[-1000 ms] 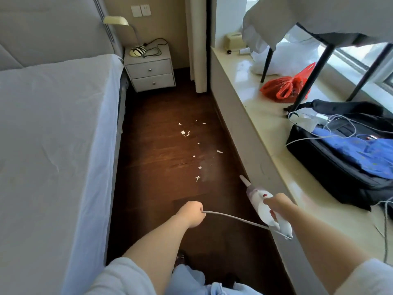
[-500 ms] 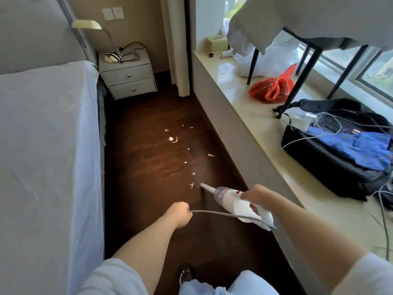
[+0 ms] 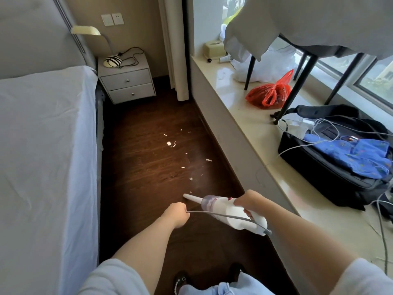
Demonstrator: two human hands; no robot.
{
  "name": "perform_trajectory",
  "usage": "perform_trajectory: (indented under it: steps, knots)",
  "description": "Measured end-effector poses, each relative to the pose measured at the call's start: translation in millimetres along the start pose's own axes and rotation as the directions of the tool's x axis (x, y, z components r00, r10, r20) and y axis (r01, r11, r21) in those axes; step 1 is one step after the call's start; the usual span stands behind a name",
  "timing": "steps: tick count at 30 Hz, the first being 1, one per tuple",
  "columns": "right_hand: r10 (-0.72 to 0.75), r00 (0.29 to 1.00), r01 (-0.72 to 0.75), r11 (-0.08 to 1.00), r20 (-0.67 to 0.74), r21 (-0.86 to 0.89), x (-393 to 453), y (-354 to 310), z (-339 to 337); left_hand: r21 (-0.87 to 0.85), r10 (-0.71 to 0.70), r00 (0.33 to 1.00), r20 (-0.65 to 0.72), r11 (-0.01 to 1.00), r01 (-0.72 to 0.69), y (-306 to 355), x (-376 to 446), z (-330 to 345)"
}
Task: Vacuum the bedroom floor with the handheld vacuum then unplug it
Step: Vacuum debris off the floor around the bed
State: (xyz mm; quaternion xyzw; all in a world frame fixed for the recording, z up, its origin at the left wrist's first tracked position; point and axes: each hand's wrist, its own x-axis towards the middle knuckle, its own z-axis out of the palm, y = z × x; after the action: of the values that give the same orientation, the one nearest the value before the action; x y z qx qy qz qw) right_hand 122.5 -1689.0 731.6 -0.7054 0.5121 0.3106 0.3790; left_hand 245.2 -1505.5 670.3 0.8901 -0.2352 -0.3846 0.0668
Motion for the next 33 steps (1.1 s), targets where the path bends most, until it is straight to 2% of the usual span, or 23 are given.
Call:
perform_trajectory:
  steps: [10, 14, 18, 23, 27, 33]
  knots:
    - [0.021, 0.995, -0.01, 0.994, -0.102, 0.106, 30, 51, -44, 0.01, 0.018, 1.0, 0.023, 1.0, -0.018, 57, 4, 18]
    - [0.091, 0.994, -0.085, 0.991, -0.06, 0.099, 37, 64, -53, 0.02, 0.006, 1.0, 0.01, 1.0, -0.006, 62, 2, 20]
    - [-0.005, 0.997, 0.024, 0.973, -0.082, 0.23, 49, 74, -60, -0.002, 0.006, 1.0, 0.002, 1.0, -0.006, 67, 0, 23]
    - [0.096, 0.994, -0.072, 0.927, -0.047, 0.369, 53, 74, -57, -0.023, 0.013, 1.0, -0.002, 1.0, -0.013, 67, -3, 24]
    - [0.048, 0.997, -0.027, 0.937, -0.052, 0.347, 47, 70, -54, -0.013, 0.0, 1.0, -0.017, 1.0, 0.0, 56, -4, 23]
    - [-0.049, 0.998, 0.055, 0.976, -0.036, 0.211, 35, 55, -47, -0.028, -0.001, 1.0, -0.021, 1.0, 0.001, 46, -6, 26]
